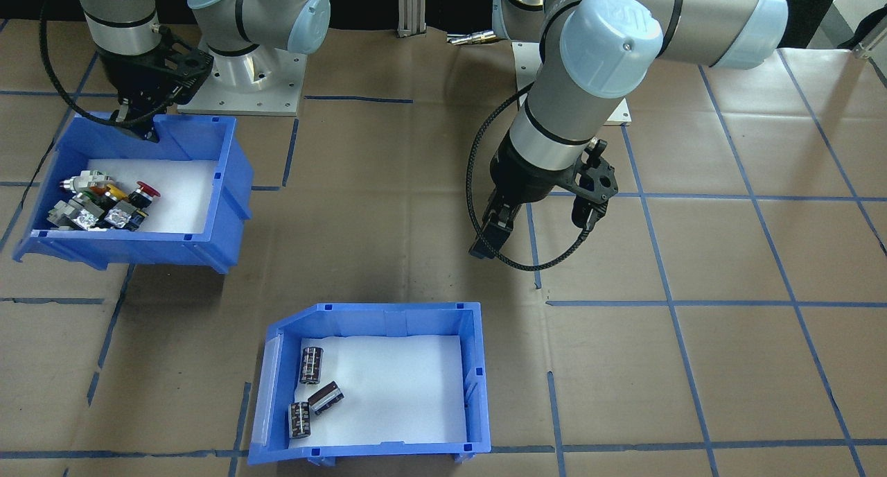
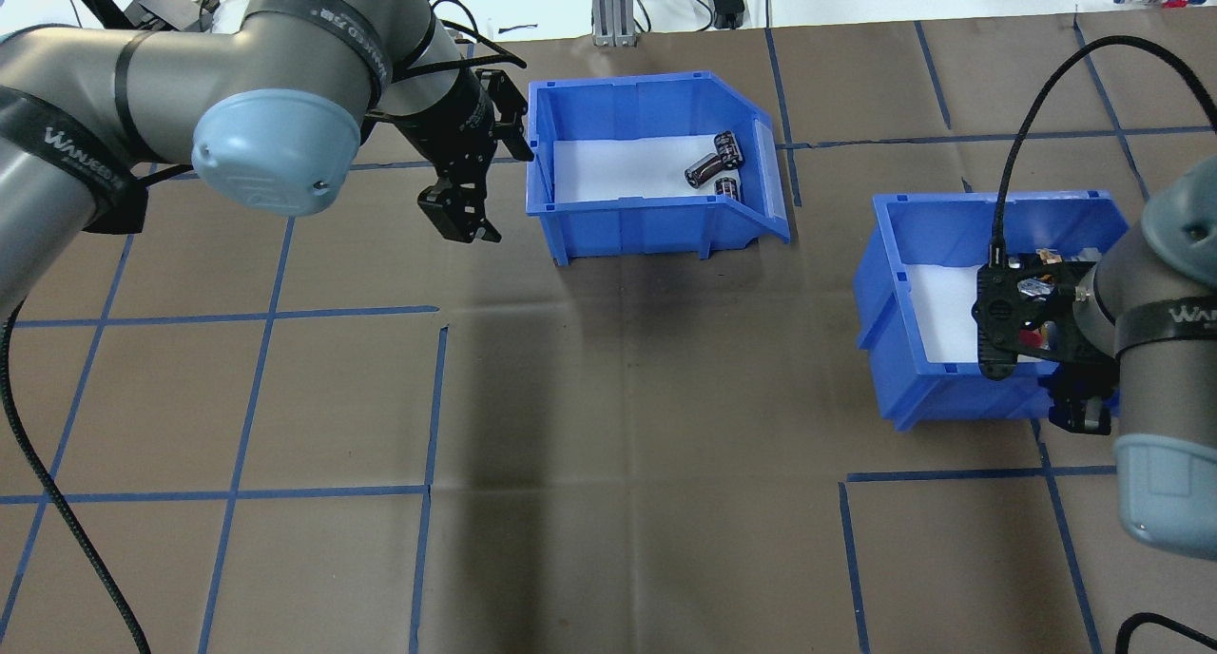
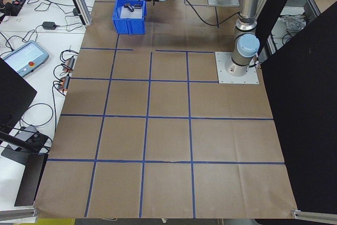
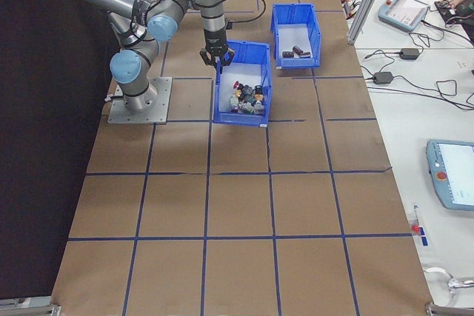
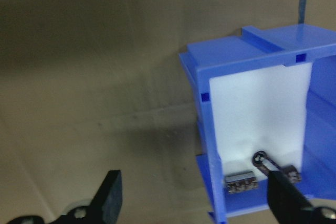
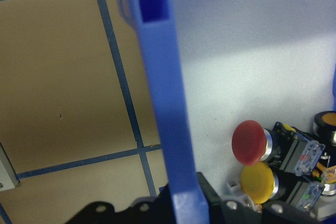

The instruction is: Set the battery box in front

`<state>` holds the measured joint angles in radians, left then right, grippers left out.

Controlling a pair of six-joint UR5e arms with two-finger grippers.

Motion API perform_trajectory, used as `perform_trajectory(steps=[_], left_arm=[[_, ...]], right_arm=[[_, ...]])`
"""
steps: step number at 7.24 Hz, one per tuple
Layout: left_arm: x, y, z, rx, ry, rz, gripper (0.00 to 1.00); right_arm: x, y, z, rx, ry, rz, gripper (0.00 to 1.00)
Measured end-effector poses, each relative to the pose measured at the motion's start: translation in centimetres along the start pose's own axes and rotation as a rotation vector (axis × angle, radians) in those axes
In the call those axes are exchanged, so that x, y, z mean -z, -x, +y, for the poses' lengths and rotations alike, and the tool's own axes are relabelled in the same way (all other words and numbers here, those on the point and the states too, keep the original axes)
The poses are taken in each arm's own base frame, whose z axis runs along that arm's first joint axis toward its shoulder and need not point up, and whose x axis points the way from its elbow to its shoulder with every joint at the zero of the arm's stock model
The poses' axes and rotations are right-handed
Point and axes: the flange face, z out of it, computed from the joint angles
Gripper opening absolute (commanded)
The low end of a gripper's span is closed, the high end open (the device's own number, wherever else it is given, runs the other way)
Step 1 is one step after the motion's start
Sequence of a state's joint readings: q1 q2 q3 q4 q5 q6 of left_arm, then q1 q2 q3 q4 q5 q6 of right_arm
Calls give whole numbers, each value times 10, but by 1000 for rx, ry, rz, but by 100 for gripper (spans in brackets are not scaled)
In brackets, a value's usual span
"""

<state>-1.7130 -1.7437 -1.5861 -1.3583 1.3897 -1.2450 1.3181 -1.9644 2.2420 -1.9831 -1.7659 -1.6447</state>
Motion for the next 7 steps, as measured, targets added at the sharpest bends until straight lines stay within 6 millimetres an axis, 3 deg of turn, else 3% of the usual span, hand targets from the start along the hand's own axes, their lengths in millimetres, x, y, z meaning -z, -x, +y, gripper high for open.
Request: perform_trajectory(steps=[2, 4, 7], left_arm=[[22, 27, -11, -386, -88, -105, 100], [40, 41, -24, -813, -190, -221, 100], [68, 73, -6, -1113, -182, -210, 100]], right_arm=[[6, 18, -30, 4, -36, -6, 0], [9, 38, -67, 19, -51, -4, 0], [13, 73, -121, 37, -65, 12, 0]])
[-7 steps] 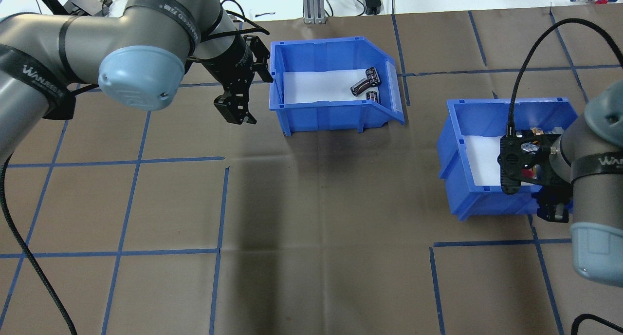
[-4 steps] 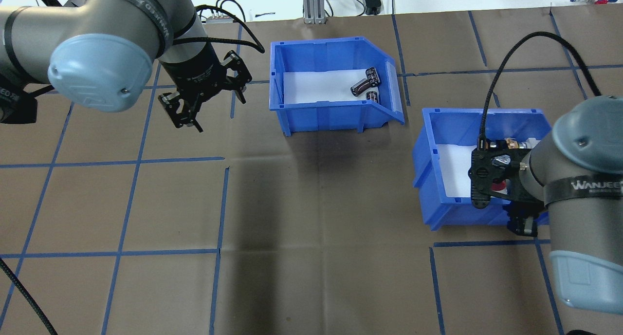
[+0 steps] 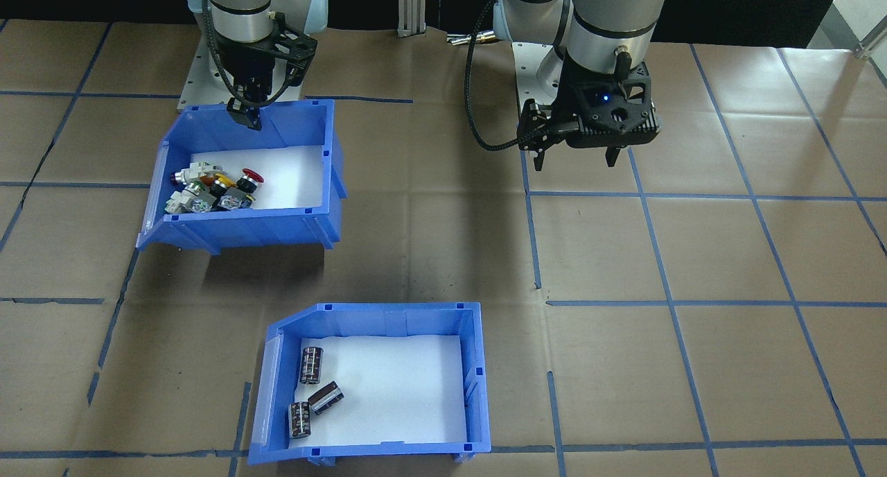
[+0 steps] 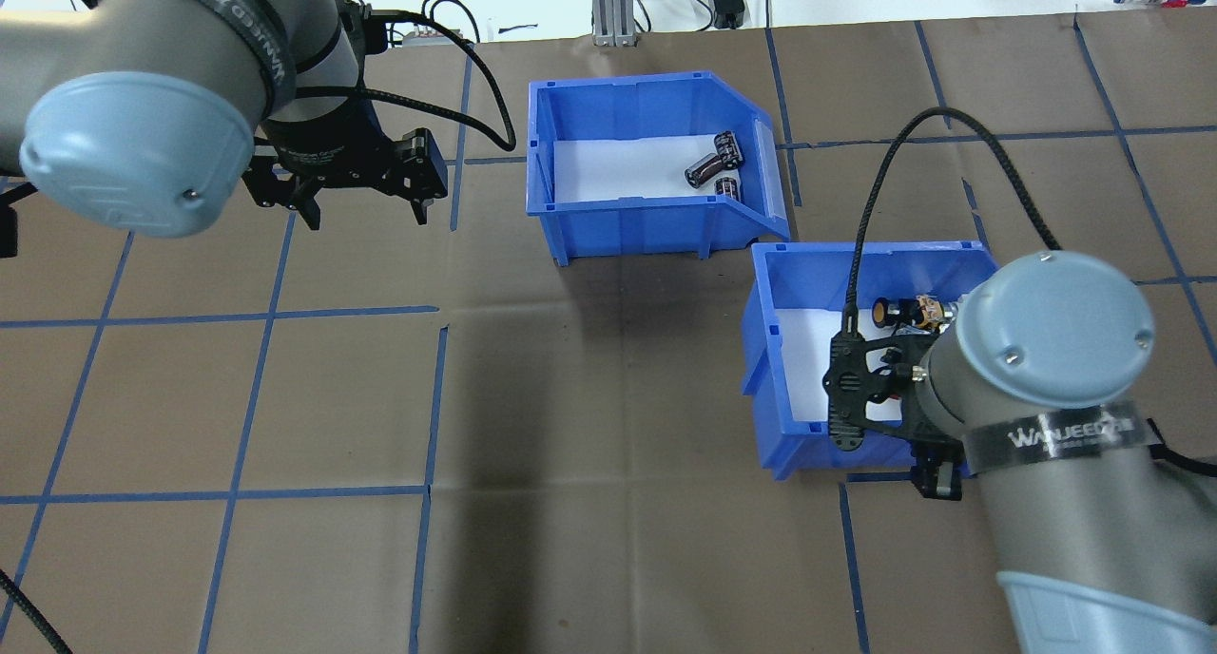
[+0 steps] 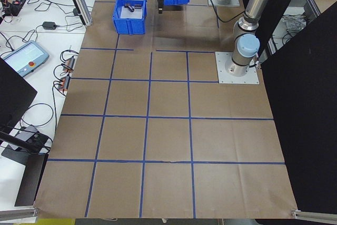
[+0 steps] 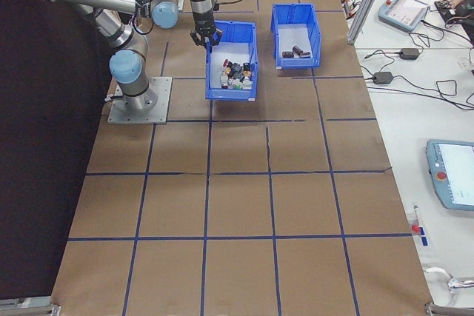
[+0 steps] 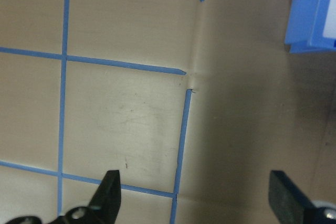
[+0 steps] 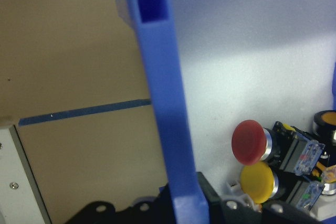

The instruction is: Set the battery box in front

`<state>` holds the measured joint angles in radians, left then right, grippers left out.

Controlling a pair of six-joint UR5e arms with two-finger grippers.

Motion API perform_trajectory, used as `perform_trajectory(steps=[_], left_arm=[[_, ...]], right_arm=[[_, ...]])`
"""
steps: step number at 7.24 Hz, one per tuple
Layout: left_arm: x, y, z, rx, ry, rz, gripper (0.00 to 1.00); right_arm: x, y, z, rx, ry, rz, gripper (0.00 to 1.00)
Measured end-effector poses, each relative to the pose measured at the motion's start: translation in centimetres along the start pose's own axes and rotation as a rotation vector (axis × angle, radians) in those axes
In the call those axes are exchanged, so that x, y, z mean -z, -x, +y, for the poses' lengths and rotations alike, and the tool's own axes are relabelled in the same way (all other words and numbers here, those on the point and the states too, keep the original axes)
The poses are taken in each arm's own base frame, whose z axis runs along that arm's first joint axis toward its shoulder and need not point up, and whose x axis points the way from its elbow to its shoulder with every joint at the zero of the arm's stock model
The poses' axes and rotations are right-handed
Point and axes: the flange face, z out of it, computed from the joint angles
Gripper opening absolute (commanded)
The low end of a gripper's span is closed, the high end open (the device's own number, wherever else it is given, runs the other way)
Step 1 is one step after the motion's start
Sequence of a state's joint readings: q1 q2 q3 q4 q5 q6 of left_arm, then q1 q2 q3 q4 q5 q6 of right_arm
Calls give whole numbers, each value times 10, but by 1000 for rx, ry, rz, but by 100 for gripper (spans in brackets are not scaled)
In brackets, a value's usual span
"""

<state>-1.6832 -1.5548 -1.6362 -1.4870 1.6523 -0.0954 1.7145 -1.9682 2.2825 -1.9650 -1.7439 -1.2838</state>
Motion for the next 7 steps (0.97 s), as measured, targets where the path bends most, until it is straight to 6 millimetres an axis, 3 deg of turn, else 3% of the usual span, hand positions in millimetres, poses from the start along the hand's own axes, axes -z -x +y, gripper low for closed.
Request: perform_trajectory(steps=[2, 4, 7], left_arm=[[4, 1, 19, -80, -3, 92, 100], [6, 14, 20, -143, -16, 98, 100], [3, 22, 20, -146, -8, 97, 100]], right_arm=[[-2, 7, -32, -11, -12, 25, 0], [4, 9, -70, -12, -31, 44, 0], [-5, 6, -147, -33, 21, 52, 0]])
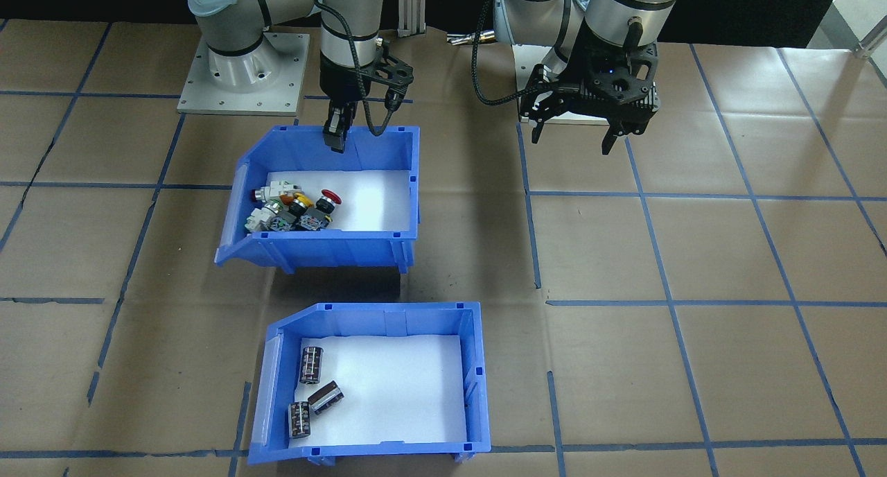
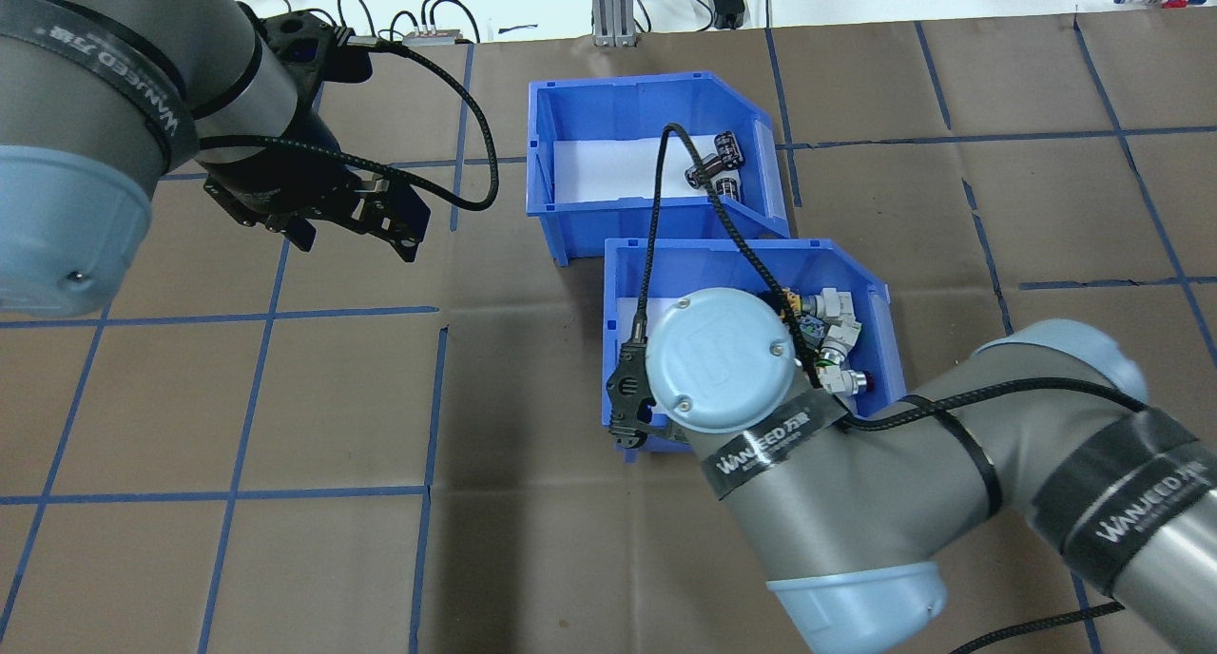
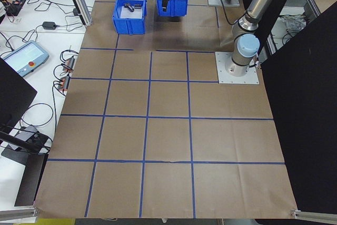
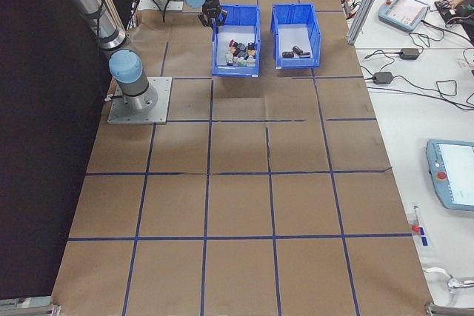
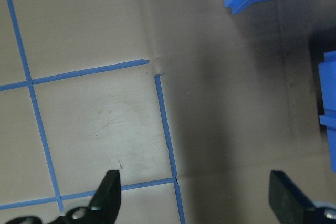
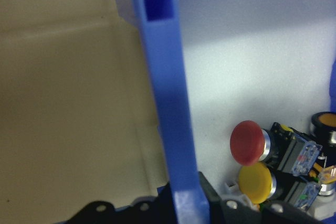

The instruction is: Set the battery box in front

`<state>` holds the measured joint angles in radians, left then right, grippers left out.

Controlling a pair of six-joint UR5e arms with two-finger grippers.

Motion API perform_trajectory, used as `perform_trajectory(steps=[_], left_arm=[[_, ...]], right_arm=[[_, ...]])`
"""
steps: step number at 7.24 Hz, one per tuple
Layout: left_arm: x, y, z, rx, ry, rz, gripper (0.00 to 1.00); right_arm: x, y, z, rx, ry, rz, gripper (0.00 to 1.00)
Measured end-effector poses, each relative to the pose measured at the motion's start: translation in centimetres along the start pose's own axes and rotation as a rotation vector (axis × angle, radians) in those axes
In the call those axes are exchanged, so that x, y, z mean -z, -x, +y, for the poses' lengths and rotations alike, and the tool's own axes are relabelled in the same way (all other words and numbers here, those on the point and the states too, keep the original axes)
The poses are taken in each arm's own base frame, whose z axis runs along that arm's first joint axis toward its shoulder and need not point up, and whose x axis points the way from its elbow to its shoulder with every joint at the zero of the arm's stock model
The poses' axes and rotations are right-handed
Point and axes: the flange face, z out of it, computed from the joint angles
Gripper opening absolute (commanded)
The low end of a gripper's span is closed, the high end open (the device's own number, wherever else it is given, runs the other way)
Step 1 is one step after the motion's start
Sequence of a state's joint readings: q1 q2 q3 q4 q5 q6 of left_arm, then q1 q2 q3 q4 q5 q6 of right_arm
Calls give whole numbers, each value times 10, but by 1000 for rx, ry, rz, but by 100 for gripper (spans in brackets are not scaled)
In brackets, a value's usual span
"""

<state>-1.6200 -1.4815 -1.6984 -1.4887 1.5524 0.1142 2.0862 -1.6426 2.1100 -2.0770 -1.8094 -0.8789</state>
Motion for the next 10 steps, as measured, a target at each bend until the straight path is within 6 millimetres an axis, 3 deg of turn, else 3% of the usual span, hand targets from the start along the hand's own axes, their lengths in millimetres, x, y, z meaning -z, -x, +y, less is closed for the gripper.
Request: perform_trajectory(steps=[3, 7, 8, 9, 10], left_arm=[[-14, 31, 6, 67, 42, 2, 100], [-14, 47, 7, 85, 42, -28, 100], [-16, 49, 4, 86, 47, -45, 100], [-18, 50, 2, 89, 50, -51, 100], [-18, 50, 2, 90, 51, -54, 100]], right_arm=[[-10, 20, -42, -6, 8, 4, 0], [-24, 36, -53, 42, 40, -6, 1], [-28, 39, -51, 48, 53, -6, 31], [-31, 41, -49, 49, 61, -8, 99], [-33, 42, -49, 45, 61, -9, 100]])
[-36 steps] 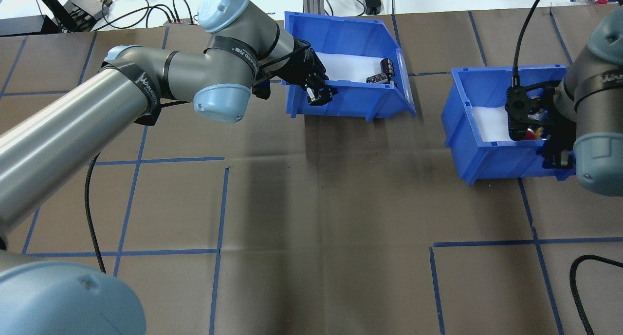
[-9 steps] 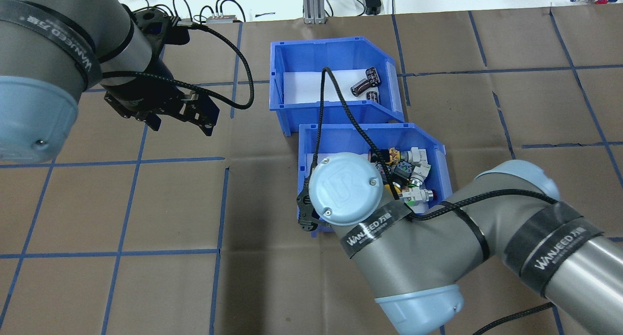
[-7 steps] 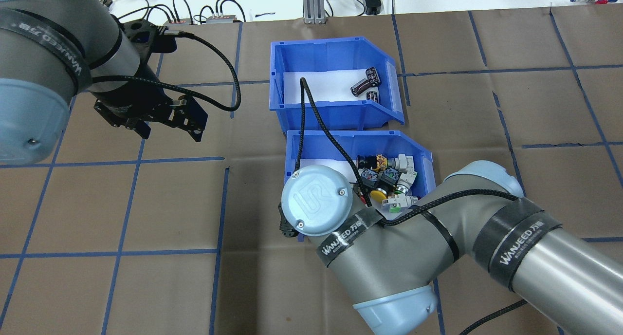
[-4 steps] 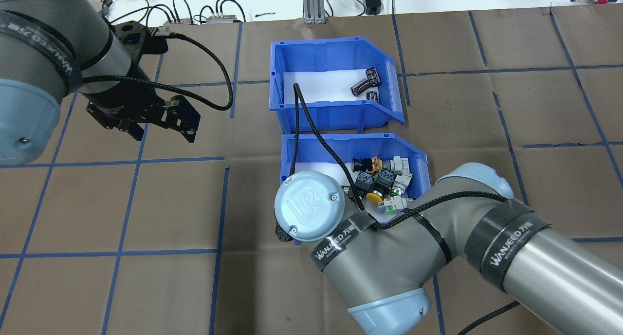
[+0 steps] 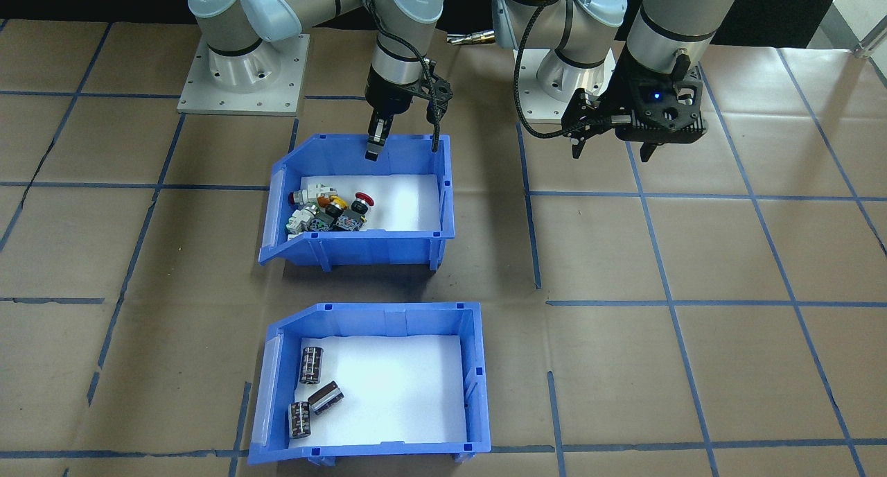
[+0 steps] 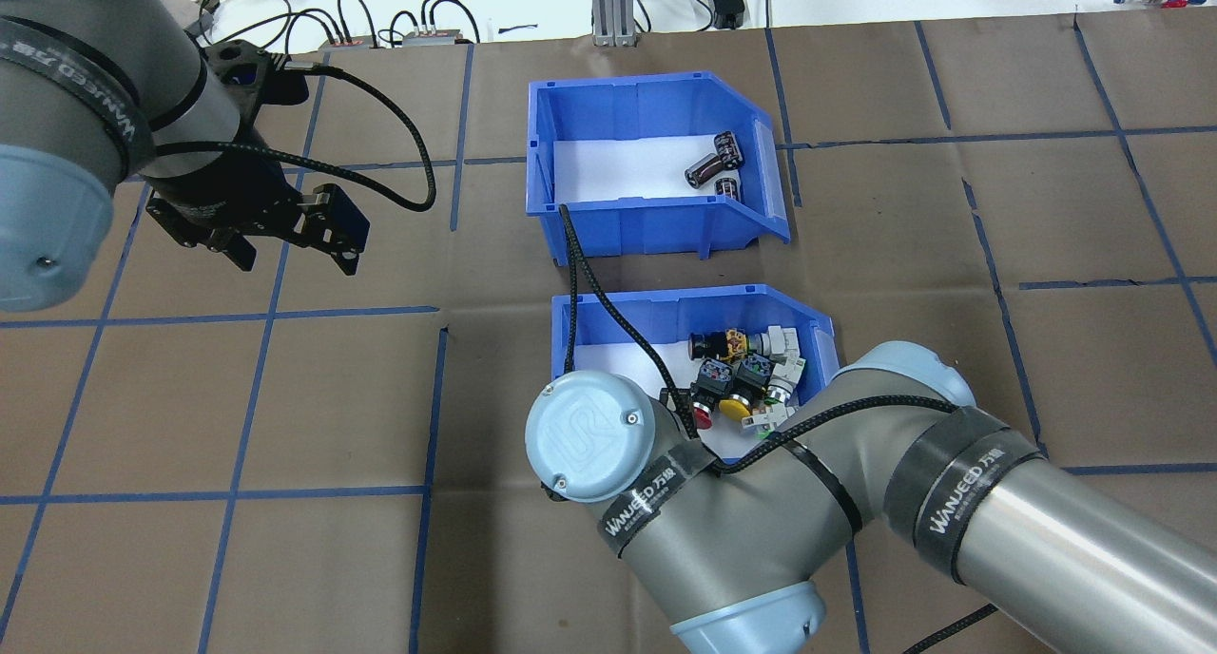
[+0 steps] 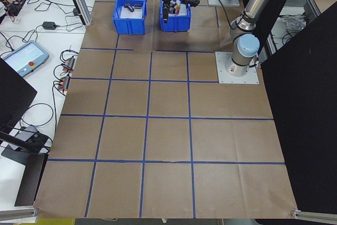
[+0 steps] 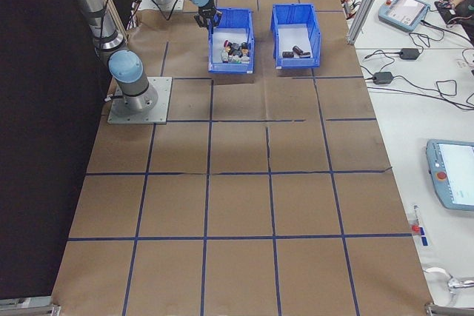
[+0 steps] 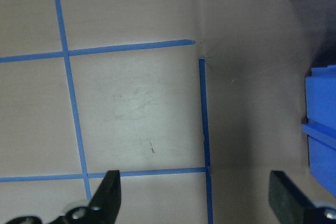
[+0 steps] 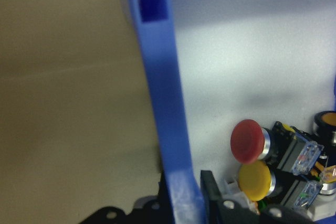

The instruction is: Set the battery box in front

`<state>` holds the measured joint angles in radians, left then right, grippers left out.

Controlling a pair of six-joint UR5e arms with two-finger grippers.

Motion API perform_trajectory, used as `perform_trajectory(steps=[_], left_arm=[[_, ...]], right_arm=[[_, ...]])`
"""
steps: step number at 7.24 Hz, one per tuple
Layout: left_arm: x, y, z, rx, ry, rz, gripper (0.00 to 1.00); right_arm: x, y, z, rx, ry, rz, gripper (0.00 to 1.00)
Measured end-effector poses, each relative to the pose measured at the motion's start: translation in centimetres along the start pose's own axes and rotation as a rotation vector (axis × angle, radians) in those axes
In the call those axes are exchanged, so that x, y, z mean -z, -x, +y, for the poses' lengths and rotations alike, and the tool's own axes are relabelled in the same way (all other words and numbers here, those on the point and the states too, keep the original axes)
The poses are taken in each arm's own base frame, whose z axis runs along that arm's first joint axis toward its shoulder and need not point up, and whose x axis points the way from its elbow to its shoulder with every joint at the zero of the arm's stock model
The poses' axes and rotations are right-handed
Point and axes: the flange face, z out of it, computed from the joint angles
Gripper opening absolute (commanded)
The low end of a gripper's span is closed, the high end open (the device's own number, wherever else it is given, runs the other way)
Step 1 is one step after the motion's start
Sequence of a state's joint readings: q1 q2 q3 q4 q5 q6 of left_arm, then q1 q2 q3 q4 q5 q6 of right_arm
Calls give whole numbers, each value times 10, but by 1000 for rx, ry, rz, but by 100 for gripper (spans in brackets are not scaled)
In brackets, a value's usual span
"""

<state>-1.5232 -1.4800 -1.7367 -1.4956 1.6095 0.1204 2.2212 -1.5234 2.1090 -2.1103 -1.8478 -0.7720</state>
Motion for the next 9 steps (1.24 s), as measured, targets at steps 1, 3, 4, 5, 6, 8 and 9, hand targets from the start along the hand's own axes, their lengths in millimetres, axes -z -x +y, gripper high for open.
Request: perform_trajectory(steps=[1, 3, 4, 5, 6, 8, 9], left_arm=[[0, 0, 0, 0, -1, -1, 100], [1, 0, 0, -1, -3, 1, 100], [2, -1, -1, -2, -5, 2, 100], [4, -1, -3, -3, -11, 4, 100], [4, -1, -5, -4, -21, 6, 100], [4, -2, -10, -1, -61, 5, 100], [3, -2, -11, 2, -68, 4, 100]], right_arm=[[1, -1, -1, -6, -6, 4, 100], [22, -14, 4, -34, -35, 36, 100], [40, -23, 12, -56, -49, 51, 100], [56, -33, 26, -82, -52, 50, 100], [70, -47, 46, -124, -48, 40, 100], [96, -88, 101, -266, -51, 4, 100], [102, -113, 131, -370, -64, -9, 100]])
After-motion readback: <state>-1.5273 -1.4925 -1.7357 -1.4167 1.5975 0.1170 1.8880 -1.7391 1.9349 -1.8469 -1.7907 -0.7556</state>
